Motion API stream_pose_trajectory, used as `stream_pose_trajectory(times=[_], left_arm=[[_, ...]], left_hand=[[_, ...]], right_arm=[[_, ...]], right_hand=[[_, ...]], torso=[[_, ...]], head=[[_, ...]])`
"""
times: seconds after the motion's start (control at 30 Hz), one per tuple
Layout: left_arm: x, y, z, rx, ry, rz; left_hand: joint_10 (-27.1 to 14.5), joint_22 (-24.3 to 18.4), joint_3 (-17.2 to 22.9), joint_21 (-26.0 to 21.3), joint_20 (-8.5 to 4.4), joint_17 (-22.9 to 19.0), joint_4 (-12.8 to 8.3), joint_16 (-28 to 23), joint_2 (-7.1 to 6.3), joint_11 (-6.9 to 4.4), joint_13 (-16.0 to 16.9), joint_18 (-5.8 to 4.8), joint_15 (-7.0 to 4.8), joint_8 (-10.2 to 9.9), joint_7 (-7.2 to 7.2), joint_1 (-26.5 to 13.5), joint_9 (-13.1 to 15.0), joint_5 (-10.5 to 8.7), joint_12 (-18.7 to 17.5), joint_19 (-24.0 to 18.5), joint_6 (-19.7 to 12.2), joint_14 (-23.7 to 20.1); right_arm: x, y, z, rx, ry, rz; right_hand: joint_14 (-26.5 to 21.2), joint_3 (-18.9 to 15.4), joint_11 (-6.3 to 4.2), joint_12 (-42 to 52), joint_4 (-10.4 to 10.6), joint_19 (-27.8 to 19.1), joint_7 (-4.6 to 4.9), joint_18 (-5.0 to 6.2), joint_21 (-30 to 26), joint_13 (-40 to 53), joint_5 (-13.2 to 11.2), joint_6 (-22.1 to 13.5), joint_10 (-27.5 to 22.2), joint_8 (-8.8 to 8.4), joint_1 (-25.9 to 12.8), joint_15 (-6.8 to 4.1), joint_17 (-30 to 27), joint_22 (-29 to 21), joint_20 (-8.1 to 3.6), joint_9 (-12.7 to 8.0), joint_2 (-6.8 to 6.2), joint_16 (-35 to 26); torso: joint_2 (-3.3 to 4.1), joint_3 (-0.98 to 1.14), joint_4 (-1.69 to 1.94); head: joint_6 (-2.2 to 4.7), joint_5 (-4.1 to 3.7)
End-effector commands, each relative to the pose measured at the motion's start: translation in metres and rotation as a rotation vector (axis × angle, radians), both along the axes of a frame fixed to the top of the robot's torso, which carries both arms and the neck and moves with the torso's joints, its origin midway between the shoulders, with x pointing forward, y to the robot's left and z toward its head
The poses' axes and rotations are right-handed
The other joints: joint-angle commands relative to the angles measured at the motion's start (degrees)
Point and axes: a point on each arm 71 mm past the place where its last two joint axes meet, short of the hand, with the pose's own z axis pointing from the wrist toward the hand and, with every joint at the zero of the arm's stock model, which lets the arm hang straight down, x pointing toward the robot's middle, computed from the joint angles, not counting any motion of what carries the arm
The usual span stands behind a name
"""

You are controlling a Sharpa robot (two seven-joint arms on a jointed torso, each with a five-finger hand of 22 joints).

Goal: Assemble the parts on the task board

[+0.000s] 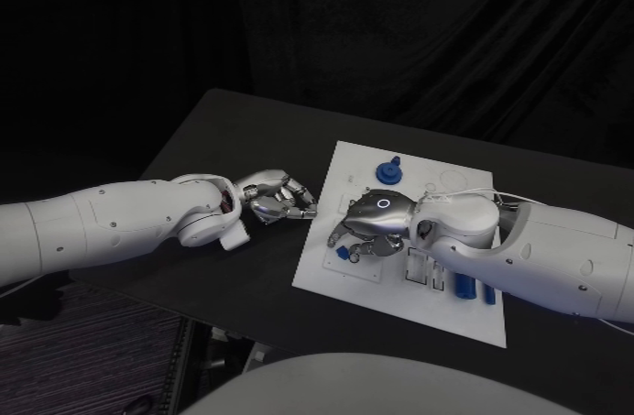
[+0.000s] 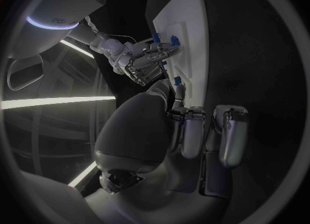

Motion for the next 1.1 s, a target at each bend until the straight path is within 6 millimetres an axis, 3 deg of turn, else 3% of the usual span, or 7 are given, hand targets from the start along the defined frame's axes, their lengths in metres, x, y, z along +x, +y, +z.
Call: stream_pose_trajectory(times=[0.03,0.13,0.2,0.27,0.63,0.93,1.1], left_arm=[[-0.0007,-0.0019,-0.0008,-0.01,0.013,-0.005],[-0.0005,-0.0017,-0.0011,-0.009,0.015,-0.005],[-0.0004,-0.0018,-0.0012,-0.009,0.015,-0.005],[-0.0002,-0.0021,-0.0014,-0.008,0.016,-0.006],[0.0,-0.0029,-0.0021,-0.006,0.022,-0.009],[0.0,-0.0038,-0.0028,-0.006,0.026,-0.013],[-0.0001,-0.0038,-0.0032,-0.005,0.029,-0.013]], left_hand=[[5.98,14.33,0.5,0.15,0.21,15.08,0.04,0.37,0.13,0.03,14.95,-0.22,0.11,0.35,-0.04,0.58,0.07,0.24,0.1,4.43,0.39,6.05],[5.98,14.33,0.5,0.15,0.21,15.08,0.04,0.37,0.13,0.03,14.95,-0.22,0.11,0.35,-0.04,0.58,0.07,0.24,0.1,4.43,0.39,6.05],[5.98,14.33,0.5,0.15,0.21,15.08,0.04,0.37,0.13,0.03,14.95,-0.22,0.11,0.35,-0.04,0.58,0.07,0.24,0.1,4.43,0.39,6.05],[5.98,14.36,0.55,0.21,0.2,15.08,0.08,0.37,0.15,0.03,14.95,-0.23,0.1,0.39,-0.06,0.53,0.09,0.23,0.1,4.49,0.45,6.05],[5.98,14.37,0.63,0.26,0.18,15.08,0.13,0.37,0.2,0.01,14.95,-0.25,0.09,0.44,-0.08,0.47,0.1,0.19,0.1,4.53,0.52,6.05],[5.98,14.36,0.69,0.24,0.16,15.08,0.23,0.37,0.19,-0.01,14.95,-0.24,0.07,0.53,-0.1,0.34,0.13,0.1,0.1,4.51,0.63,6.05],[5.98,14.36,0.72,0.23,0.14,15.08,0.36,0.37,0.2,-0.02,14.95,-0.24,0.06,0.56,-0.12,0.18,0.14,0.04,0.1,4.51,0.68,6.05]], right_arm=[[-0.0038,0.0019,0.0012,0.027,-0.013,0.043],[-0.0045,0.0023,0.0004,0.018,-0.005,0.052],[-0.0049,0.0027,0.0001,0.015,-0.001,0.057],[-0.0054,0.0034,0.0,0.013,0.002,0.064],[-0.0065,0.0063,-0.0019,-0.012,0.02,0.072],[-0.0036,0.0057,-0.0039,-0.036,0.024,0.046],[-0.0023,0.0053,-0.0046,-0.047,0.024,0.029]], right_hand=[[5.33,0.2,0.96,-1.2,-0.5,-1.28,-0.82,-0.23,-0.44,0.86,0.16,0.16,-4.61,-0.26,0.93,0.81,14.43,9.46,0.49,0.17,0.24,-0.02],[4.38,0.6,2.58,-2.85,-1.14,-4.33,-1.67,0.13,-1.9,-2.02,-0.24,1.01,-14.77,-0.28,1.71,2.29,13.78,8.8,1.75,0.39,0.78,-0.57],[3.74,0.82,2.9,-3.28,-1.52,-6.1,-2.03,0.42,-2.86,-2.98,-0.58,1.46,-18.4,-0.24,2.22,2.73,13.38,8.38,2.26,0.55,1.19,-0.9],[3.39,1.2,3.11,-3.58,-1.94,-7.23,-1.74,0.57,-3.03,-3.79,-0.96,2.83,-21.21,0.26,2.84,3.02,13.22,8.19,2.69,0.94,1.73,-1.03],[3.77,1.6,3.22,-3.24,-2.26,-7.0,-1.23,0.46,-1.26,-4.02,-1.88,5.25,-21.77,1.1,3.35,3.17,13.53,8.49,3.2,1.7,2.49,-0.72],[3.28,1.05,3.25,-3.14,-1.88,-7.77,0.79,0.65,-0.83,-4.62,-2.6,8.58,-22.38,2.43,2.59,3.15,13.19,8.34,3.61,3.21,2.52,-0.94],[3.41,0.31,3.3,-2.87,-1.38,-7.68,1.35,0.62,-0.49,-4.57,-2.99,8.9,-22.17,2.53,1.75,3.2,13.27,8.38,3.76,3.74,2.24,-0.86]], torso=[[0.03,0.02,0.07],[0.03,-0.01,0.11],[0.03,-0.04,0.13],[0.05,-0.07,0.12],[0.12,-0.09,0.14],[0.07,-0.09,0.03],[0.07,-0.1,0.04]], head=[[0.0,0.08],[0.0,0.15],[0.0,0.17],[0.0,0.19],[0.0,0.21],[0.0,0.38],[0.0,0.3]])
